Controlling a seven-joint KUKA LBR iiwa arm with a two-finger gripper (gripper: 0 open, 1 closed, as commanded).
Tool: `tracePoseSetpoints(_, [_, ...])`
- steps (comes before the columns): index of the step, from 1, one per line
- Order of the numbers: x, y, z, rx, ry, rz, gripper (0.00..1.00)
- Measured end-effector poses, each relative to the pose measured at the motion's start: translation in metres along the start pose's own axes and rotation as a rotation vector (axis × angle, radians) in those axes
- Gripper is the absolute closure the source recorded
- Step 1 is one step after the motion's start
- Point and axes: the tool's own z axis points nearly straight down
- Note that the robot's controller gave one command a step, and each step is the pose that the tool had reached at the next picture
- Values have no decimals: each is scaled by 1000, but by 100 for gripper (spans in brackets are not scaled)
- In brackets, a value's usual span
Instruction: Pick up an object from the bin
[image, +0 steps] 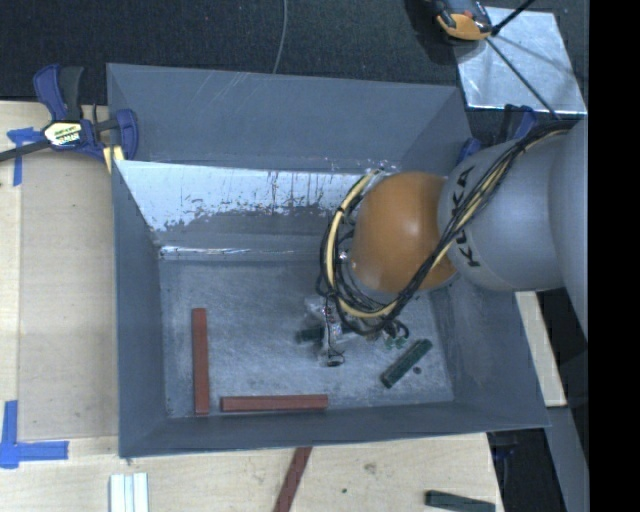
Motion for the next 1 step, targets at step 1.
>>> tracePoseSetpoints(1, [-8,-27,-169,1,-4,-11,100])
